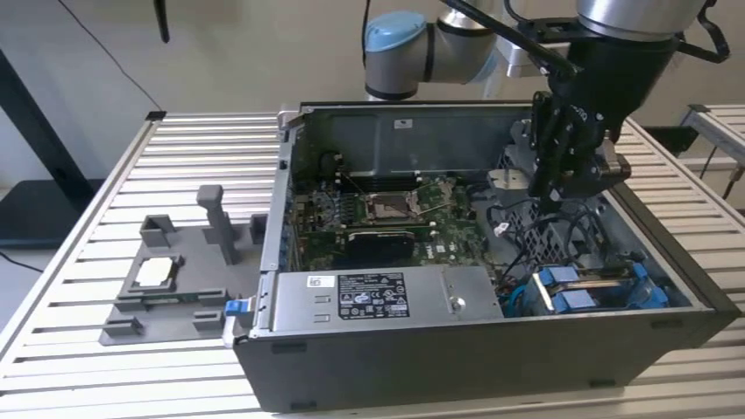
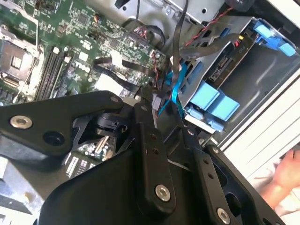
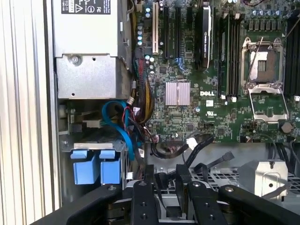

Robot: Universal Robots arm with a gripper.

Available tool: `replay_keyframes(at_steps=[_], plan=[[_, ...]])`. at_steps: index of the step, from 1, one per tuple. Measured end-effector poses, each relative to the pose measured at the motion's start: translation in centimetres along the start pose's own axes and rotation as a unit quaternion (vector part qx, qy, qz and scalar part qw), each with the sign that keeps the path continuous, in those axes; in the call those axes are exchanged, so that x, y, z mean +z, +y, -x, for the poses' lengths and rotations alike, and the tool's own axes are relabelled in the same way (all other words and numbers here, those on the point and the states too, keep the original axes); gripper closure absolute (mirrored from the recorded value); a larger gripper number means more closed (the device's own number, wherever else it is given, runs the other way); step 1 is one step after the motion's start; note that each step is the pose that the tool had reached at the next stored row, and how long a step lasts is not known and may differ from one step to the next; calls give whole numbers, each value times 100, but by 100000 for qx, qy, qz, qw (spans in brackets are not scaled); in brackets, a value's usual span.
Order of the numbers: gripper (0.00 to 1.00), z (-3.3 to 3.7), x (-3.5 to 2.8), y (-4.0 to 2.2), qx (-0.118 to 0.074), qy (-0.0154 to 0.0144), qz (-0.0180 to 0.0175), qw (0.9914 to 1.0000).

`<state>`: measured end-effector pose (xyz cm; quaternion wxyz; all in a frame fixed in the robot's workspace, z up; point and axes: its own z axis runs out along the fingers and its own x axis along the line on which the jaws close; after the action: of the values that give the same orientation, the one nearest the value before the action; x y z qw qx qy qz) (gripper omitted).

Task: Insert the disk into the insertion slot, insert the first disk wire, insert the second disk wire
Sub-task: 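Insert the second disk wire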

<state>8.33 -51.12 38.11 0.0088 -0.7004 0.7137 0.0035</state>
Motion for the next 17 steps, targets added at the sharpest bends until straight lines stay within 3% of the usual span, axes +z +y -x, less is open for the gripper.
replay_keyframes(at_steps=[6,9,11,17], plan=[[67,1,11,1,2,100,-11,100000],[67,6,26,1,1,305,-14,100000],[76,5,27,1,0,320,-15,99999],[79,5,32,1,-1,310,-17,100000]])
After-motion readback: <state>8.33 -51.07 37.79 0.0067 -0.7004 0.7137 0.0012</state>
